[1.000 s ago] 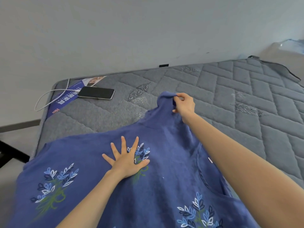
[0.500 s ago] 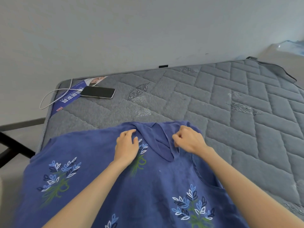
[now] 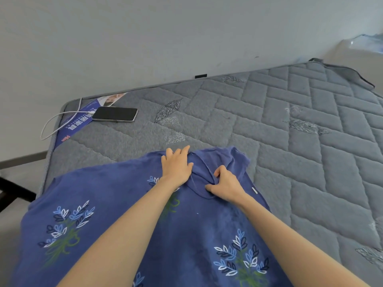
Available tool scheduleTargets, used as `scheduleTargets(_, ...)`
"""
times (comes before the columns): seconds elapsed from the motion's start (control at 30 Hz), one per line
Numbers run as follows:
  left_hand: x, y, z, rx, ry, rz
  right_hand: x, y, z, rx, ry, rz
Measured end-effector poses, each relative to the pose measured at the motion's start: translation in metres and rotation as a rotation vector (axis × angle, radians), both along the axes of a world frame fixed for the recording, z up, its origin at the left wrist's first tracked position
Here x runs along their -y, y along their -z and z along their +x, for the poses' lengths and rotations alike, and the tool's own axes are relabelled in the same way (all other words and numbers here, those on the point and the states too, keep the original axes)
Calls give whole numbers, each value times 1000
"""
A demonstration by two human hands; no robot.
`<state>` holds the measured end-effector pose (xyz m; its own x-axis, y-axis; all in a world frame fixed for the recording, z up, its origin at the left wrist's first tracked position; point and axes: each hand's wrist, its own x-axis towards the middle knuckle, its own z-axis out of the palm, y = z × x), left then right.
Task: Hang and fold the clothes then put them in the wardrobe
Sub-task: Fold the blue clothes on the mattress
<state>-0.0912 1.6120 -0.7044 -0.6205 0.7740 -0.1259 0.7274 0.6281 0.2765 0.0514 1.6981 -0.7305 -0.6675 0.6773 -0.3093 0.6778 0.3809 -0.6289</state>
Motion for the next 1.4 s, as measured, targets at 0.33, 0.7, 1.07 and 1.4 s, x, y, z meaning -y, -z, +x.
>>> scheduleTargets(0.33, 44, -4, -5, -167, 30, 344, -1, -2, 4, -149, 35, -68)
scheduleTargets(0.7, 106, 3, 8, -252, 139, 30, 33, -2, 42, -80, -195, 433)
scheduleTargets(1.07, 138, -34, 67, -146, 171, 76, 44, -49, 72, -37, -196, 296)
scheduleTargets(1.4, 174, -67, 176, -33, 327, 228, 77, -84, 157, -128, -38, 191)
